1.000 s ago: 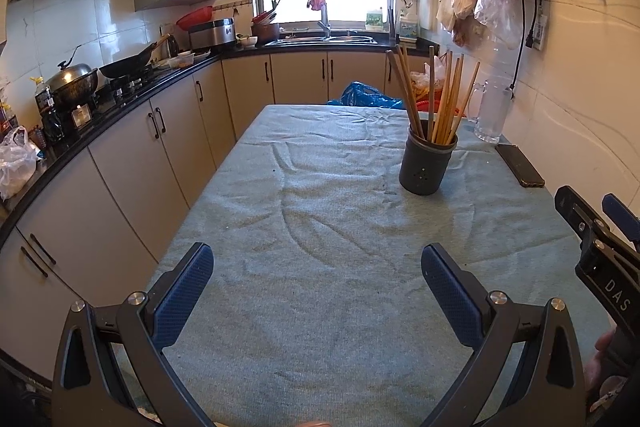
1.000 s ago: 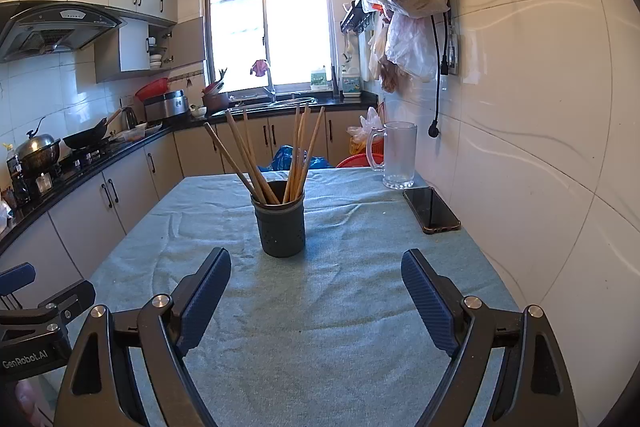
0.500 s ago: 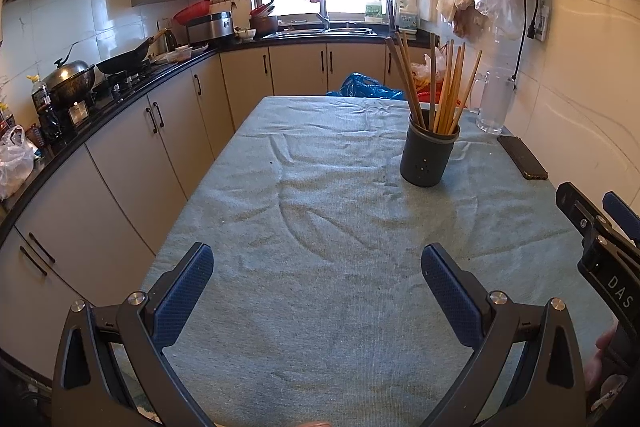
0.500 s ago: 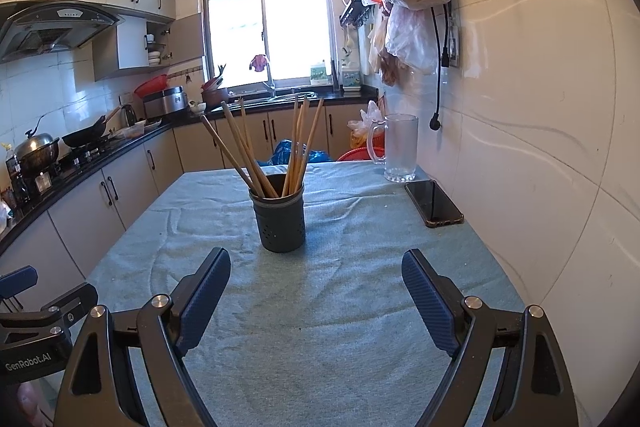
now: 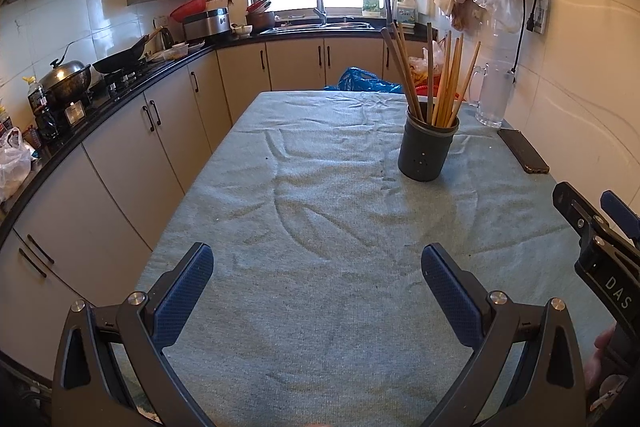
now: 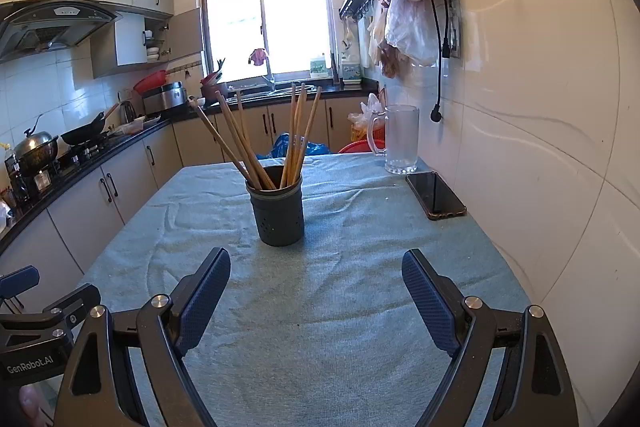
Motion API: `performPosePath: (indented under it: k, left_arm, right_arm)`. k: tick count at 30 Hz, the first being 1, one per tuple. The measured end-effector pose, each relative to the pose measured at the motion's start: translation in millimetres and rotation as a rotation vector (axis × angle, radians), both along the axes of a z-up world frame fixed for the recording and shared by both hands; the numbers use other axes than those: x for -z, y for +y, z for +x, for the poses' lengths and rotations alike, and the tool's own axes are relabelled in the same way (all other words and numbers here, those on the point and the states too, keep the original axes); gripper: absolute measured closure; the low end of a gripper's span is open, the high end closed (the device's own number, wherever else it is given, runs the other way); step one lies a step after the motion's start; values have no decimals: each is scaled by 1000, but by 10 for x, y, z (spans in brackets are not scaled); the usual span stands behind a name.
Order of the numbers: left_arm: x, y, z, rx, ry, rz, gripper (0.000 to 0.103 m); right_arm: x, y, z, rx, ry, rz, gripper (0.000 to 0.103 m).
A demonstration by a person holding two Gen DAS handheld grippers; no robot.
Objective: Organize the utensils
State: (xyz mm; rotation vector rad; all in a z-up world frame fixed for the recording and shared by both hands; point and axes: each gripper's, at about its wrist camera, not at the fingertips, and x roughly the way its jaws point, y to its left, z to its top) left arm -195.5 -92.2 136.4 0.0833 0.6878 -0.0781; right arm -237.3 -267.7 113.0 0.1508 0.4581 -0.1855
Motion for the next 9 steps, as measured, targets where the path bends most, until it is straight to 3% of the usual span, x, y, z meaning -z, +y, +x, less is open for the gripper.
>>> performPosePath:
  k: [9]
  left_arm:
    - [23,31,91,-1,5,-12,0]
  right_arm:
    - [75,12,82,-22,34,-6,12]
